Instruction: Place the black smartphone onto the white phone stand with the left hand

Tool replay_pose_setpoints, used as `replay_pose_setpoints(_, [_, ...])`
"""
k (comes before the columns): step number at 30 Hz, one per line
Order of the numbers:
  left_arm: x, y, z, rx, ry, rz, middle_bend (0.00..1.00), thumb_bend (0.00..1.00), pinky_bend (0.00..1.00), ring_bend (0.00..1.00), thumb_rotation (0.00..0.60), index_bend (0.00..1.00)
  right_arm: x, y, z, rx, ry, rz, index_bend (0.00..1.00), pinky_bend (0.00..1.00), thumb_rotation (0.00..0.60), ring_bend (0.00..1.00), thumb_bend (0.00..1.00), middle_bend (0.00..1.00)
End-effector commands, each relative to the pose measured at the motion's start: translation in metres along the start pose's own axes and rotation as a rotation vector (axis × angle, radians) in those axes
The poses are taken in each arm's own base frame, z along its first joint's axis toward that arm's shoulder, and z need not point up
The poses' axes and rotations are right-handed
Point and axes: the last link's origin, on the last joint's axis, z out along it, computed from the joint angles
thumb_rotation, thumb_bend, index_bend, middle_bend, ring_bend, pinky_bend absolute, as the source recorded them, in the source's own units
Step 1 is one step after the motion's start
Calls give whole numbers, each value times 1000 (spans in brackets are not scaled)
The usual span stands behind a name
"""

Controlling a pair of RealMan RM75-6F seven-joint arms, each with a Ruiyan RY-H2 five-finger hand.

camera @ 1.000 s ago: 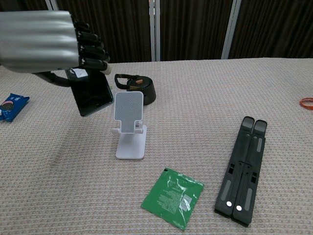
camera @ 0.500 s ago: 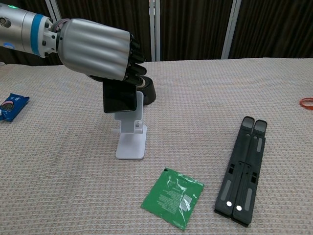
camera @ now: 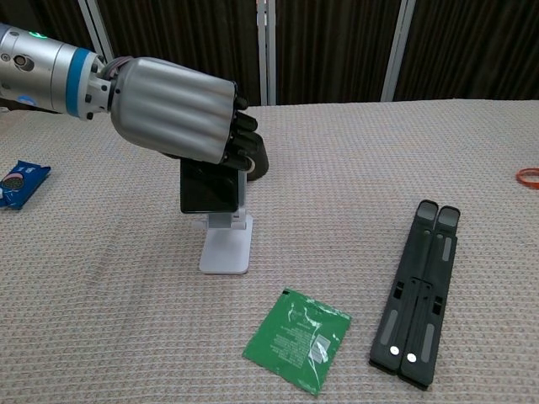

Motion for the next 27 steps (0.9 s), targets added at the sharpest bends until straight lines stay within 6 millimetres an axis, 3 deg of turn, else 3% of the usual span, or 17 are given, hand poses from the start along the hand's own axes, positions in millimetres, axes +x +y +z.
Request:
replay_pose_setpoints(1, [1,3,2,-1,-5,-2,497,13,521,521,600,603,2,1,-1,-2,3,5,0,0,600,0,0,0])
replay_pose_setpoints(17, [2,9,12,-19,-27,21,462,13,489,496,600,569,8,5,-3,-4,17,22,0,0,600,0,0,0])
replay_pose_setpoints(19, [2,9,12,-17,-29,19,418,10,464,455,600,529,8,5,-3,-4,17,22,0,0,600,0,0,0])
replay_pose_setpoints(24, [4,11,12,-26,-28,23,149,0,290,201,600,322,7,5,-3,-3,15,19,0,0,600,0,0,0])
replay_pose_setpoints(27, [4,10,11,-26,-31,22,44,0,218,109,600,246,7,4,-3,-3,16,16,0,0,600,0,0,0])
